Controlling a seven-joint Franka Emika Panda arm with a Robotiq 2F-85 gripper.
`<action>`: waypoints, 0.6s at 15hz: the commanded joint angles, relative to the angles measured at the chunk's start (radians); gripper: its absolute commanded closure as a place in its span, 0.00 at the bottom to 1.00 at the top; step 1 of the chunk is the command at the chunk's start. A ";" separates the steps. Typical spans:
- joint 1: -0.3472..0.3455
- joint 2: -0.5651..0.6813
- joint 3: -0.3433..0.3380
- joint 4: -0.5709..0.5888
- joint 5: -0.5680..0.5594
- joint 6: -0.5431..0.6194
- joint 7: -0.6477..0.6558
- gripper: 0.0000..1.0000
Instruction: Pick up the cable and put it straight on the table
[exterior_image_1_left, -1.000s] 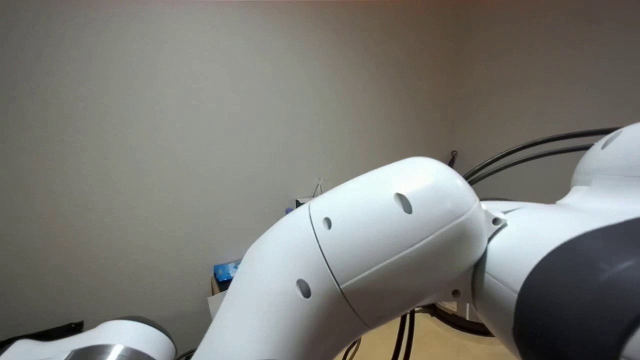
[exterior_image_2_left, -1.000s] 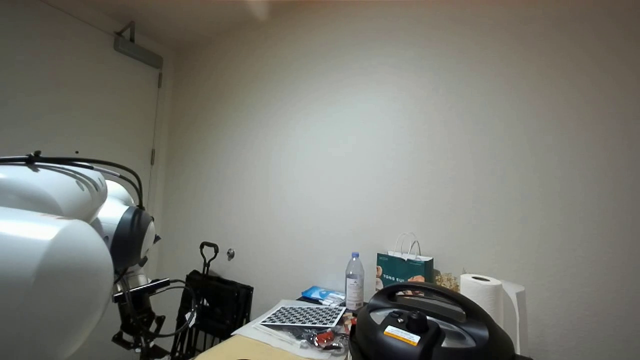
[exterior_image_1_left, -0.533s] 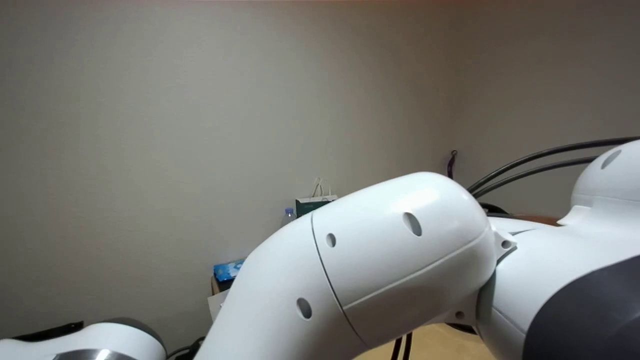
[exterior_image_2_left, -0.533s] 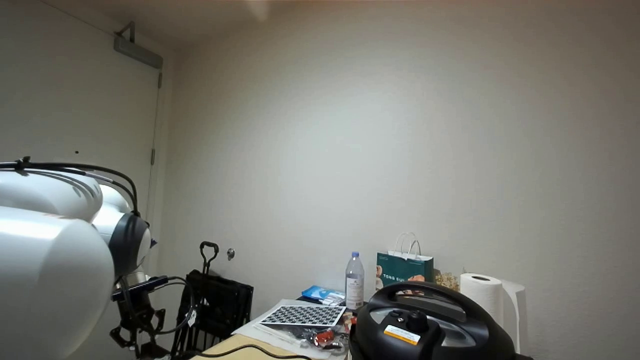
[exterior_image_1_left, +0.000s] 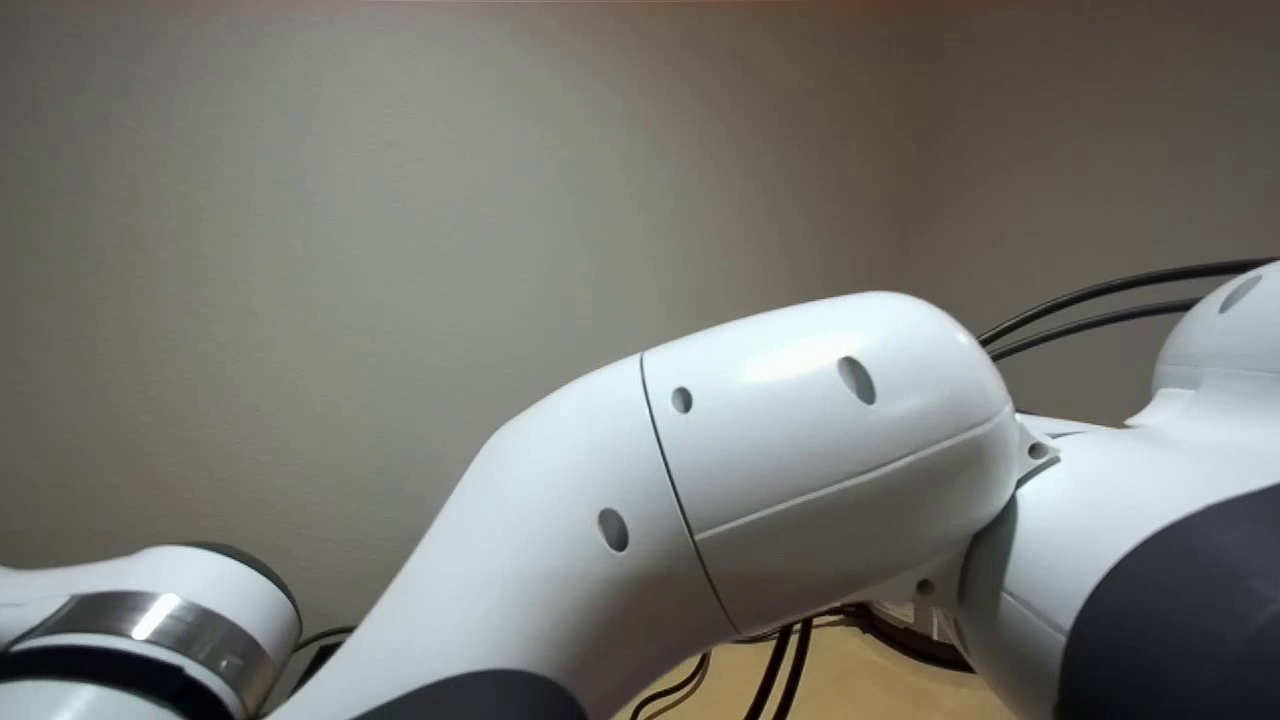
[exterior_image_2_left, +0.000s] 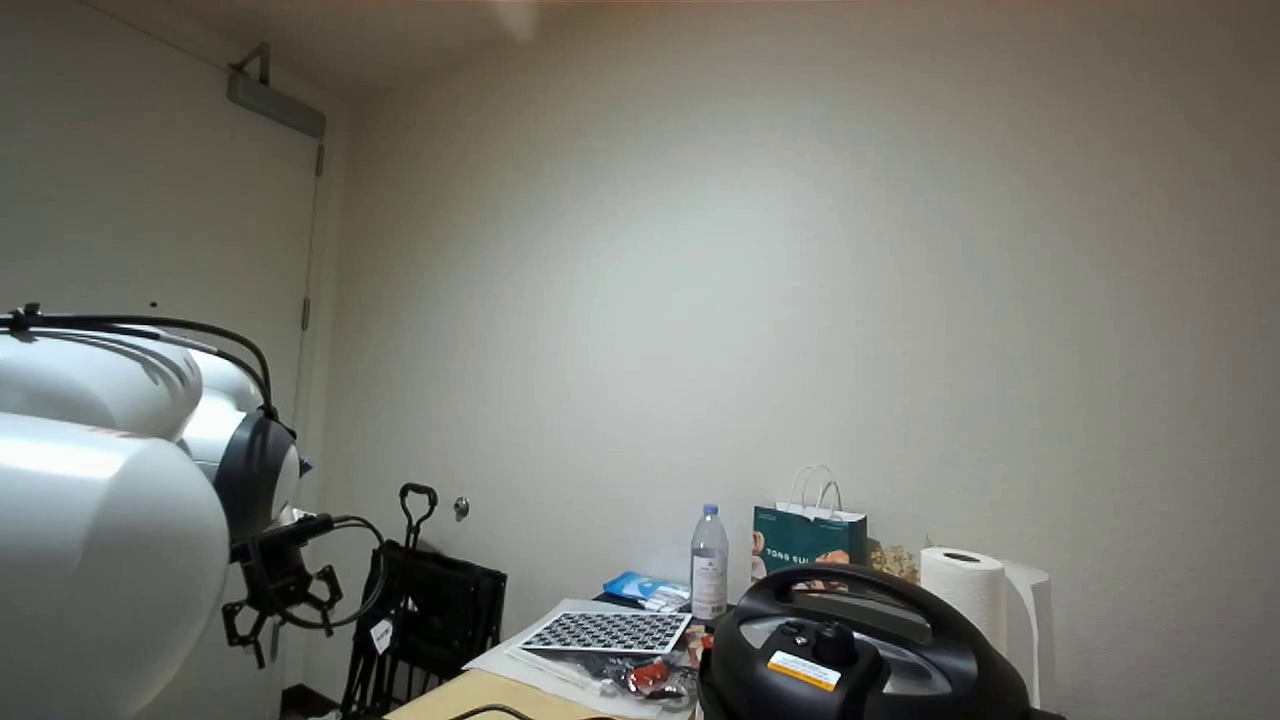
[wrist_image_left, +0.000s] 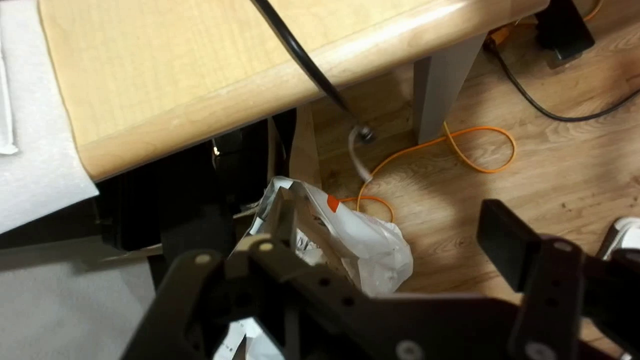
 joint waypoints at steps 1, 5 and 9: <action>0.029 -0.063 -0.026 -0.032 -0.026 -0.023 0.095 0.00; 0.027 -0.039 -0.022 0.003 -0.007 -0.008 0.068 0.00; 0.035 -0.066 -0.039 0.006 -0.024 0.027 0.097 0.00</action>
